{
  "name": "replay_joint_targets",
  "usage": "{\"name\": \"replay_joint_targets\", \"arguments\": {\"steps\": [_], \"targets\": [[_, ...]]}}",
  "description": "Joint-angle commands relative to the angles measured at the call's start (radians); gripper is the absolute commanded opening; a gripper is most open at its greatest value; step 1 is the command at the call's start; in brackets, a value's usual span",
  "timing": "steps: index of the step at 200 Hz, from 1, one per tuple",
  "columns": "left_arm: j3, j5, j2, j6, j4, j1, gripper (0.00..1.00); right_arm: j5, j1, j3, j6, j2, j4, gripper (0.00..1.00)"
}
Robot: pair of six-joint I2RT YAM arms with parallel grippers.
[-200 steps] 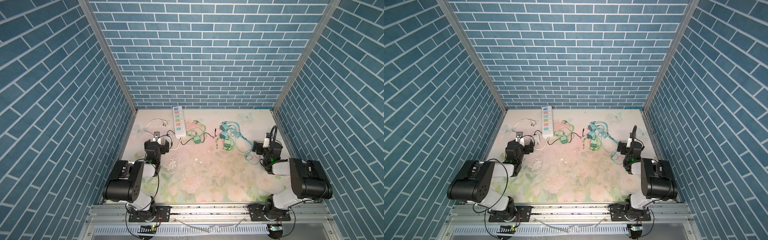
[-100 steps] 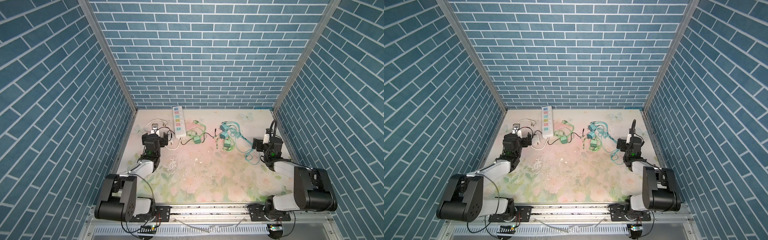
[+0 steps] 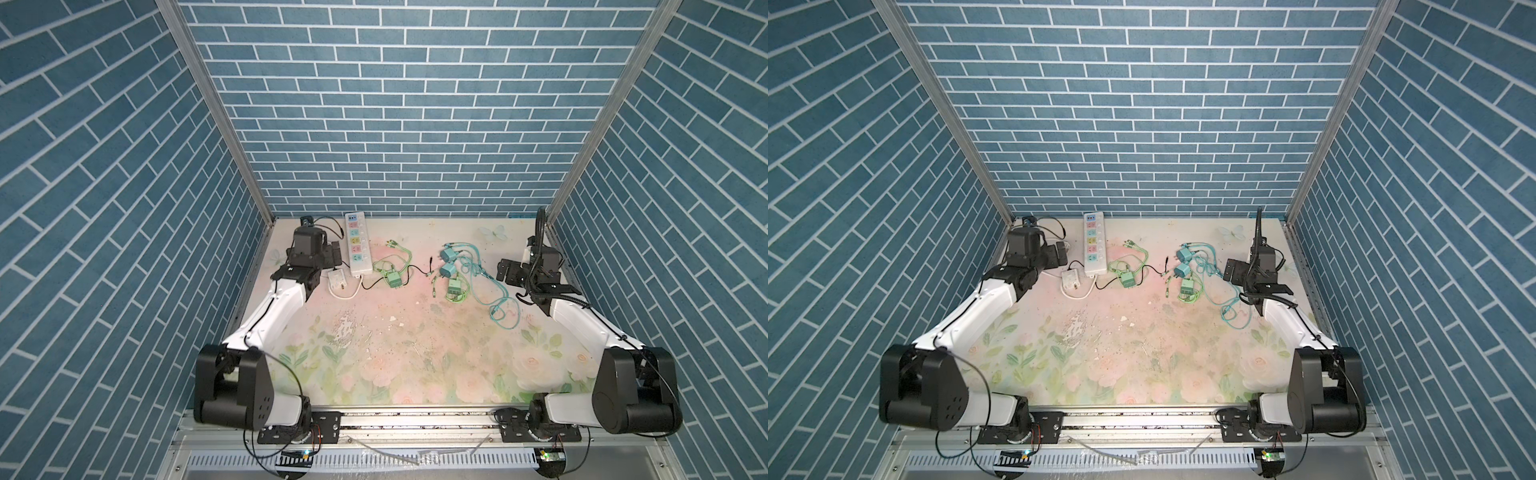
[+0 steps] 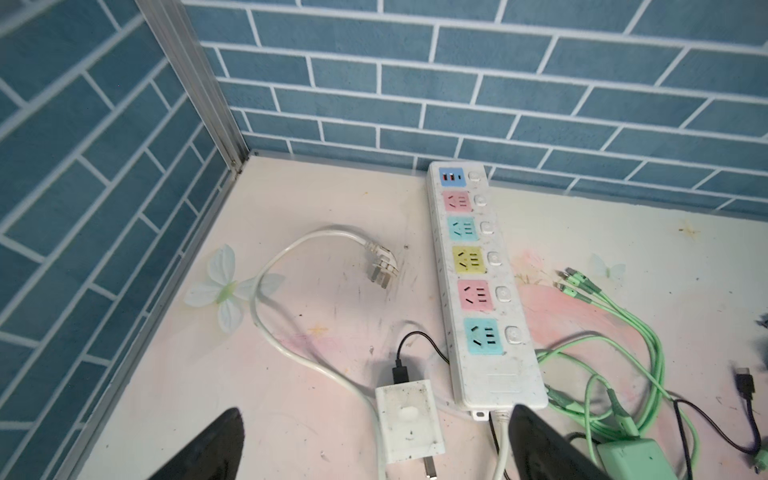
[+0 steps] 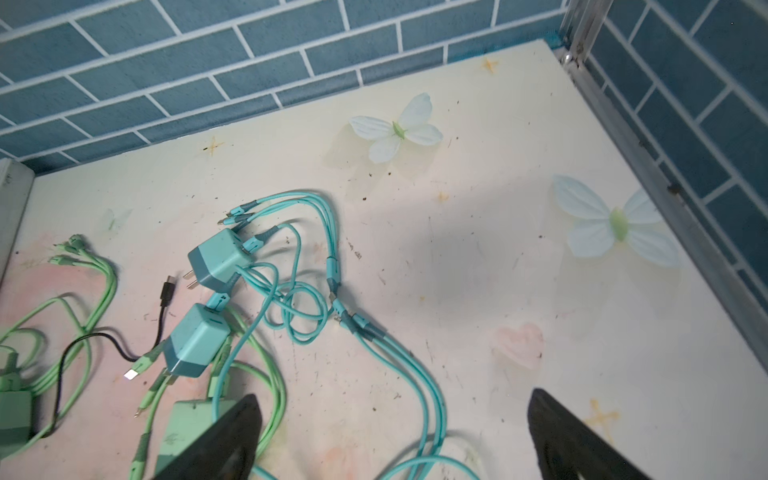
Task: Insert the plug
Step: 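Reach left gripper over the white power strip while right gripper moves over teal chargers, then lower the left gripper and grasp the white power strip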
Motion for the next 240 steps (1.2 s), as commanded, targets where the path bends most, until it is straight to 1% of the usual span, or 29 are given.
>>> {"name": "replay_joint_targets", "arguments": {"steps": [1,10,27,46,57,77,92,131,169,218,240], "targets": [[0.150,-0.029,0.142,-0.044,-0.253,-0.058,1.00,0.013,0.034,0.055,0.141,-0.005,-0.146,0.99],[0.231,-0.038,0.214,-0.054,-0.310,-0.073,1.00,0.030,0.051,0.082,0.138,0.009,-0.177,0.99],[0.394,-0.045,0.349,-0.088,-0.418,-0.089,1.00,0.097,0.078,0.144,0.133,0.039,-0.265,0.99],[0.543,0.004,0.477,-0.122,-0.487,-0.095,1.00,0.147,0.105,0.199,0.128,0.055,-0.343,0.99],[0.623,0.029,0.552,-0.145,-0.523,-0.099,1.00,0.164,0.120,0.213,0.117,0.056,-0.362,0.99],[0.755,0.006,0.674,-0.180,-0.586,-0.117,1.00,0.198,0.140,0.229,0.112,0.053,-0.384,0.99],[0.834,0.009,0.750,-0.211,-0.611,-0.124,1.00,0.196,0.147,0.237,0.112,0.055,-0.392,0.99],[0.974,0.033,0.891,-0.269,-0.610,-0.133,1.00,0.181,0.162,0.256,0.100,0.083,-0.411,0.99],[1.105,0.007,0.991,-0.296,-0.665,-0.132,1.00,0.173,0.170,0.273,0.079,0.103,-0.440,0.99],[1.143,-0.006,1.035,-0.310,-0.683,-0.109,1.00,0.169,0.174,0.275,0.078,0.095,-0.456,0.99],[1.180,-0.003,1.063,-0.293,-0.694,-0.096,1.00,0.171,0.173,0.269,0.079,0.087,-0.459,0.99]]}}
